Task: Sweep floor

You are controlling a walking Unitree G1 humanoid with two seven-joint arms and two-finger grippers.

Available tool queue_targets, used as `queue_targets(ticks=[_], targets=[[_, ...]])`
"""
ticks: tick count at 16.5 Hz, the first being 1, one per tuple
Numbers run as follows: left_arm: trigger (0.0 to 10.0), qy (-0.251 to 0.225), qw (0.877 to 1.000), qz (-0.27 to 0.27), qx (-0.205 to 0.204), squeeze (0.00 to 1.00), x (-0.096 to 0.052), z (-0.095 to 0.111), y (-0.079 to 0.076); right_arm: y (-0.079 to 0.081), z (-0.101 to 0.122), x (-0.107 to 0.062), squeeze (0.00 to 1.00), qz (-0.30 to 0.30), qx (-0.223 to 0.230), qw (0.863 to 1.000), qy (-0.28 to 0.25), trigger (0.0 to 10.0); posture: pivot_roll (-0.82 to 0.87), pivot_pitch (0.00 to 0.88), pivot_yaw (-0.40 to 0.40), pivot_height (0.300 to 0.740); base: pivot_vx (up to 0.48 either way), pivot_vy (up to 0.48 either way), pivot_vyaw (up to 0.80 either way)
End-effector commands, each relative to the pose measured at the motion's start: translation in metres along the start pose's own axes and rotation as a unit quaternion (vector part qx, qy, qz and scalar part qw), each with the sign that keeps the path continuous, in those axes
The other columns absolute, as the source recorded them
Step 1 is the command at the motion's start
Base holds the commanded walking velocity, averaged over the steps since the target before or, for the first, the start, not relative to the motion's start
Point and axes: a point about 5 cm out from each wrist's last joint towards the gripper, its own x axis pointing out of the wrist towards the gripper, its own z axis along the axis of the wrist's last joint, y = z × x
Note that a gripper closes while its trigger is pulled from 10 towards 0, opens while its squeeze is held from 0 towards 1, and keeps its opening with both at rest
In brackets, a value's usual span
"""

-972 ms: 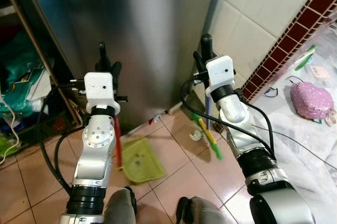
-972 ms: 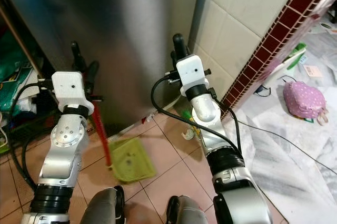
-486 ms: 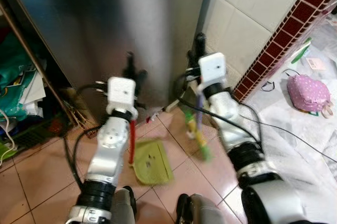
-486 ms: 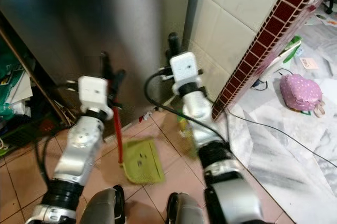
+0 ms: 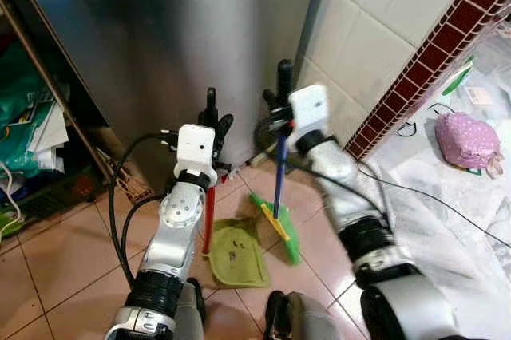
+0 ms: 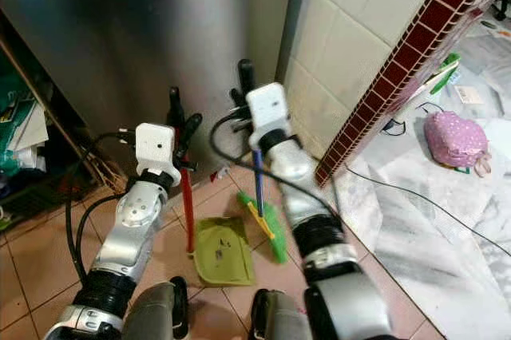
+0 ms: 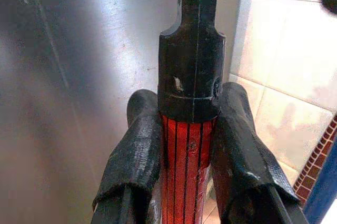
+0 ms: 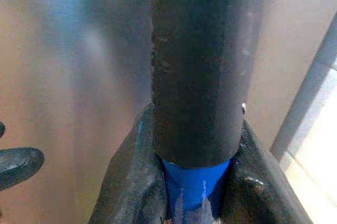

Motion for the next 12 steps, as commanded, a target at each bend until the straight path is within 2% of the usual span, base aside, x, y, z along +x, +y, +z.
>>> queue_targets(ticks=[1, 3, 4, 5, 7, 9, 12], targets=[[10.0, -0.011, 1.0, -0.011, 0.002, 0.0, 0.004, 0.004, -0.004, -0.012, 0.003, -0.006, 0.0, 0.003, 0.006, 1.0, 0.001, 10.0, -0.02, 0.204, -0.085, 0.74, 0.0, 0.0, 0.0], [10.0, -0.01, 1.0, -0.009, 0.002, 0.0, 0.004, 0.002, -0.003, -0.024, 0.009, -0.011, 0.0, 0.016, 0.05, 0.999, 0.013, 10.0, -0.03, 0.199, -0.083, 0.74, 0.0, 0.0, 0.0], [10.0, -0.01, 1.0, -0.01, 0.002, 0.0, 0.005, 0.002, -0.004, -0.024, 0.013, -0.011, 0.0, 0.027, 0.065, 0.997, 0.01, 10.0, -0.04, 0.198, -0.08, 0.74, 0.0, 0.0, 0.0], [10.0, -0.011, 1.0, -0.012, 0.003, 0.0, 0.006, 0.002, -0.005, -0.021, 0.026, -0.011, 0.0, 0.066, 0.09, 0.994, -0.002, 10.0, -0.04, 0.195, -0.079, 0.74, 0.0, 0.0, 0.0], [10.0, -0.012, 1.0, -0.014, 0.003, 0.0, 0.006, 0.002, -0.005, -0.022, 0.037, -0.01, 0.0, 0.091, 0.087, 0.992, -0.015, 10.0, -0.04, 0.192, -0.076, 0.74, 0.0, 0.0, 0.0], [10.0, -0.013, 1.0, -0.016, 0.005, 0.0, 0.007, 0.002, -0.005, -0.031, 0.059, -0.004, 0.0, 0.11, 0.058, 0.991, -0.041, 10.0, -0.04, 0.188, -0.074, 0.74, 0.0, 0.0, 0.0], [10.0, -0.016, 1.0, -0.019, 0.007, 0.0, 0.007, 0.001, -0.006, -0.056, 0.09, 0.004, 0.0, 0.082, 0.018, 0.993, -0.084, 10.0, -0.03, 0.185, -0.073, 0.74, 0.0, 0.0, 0.0]])
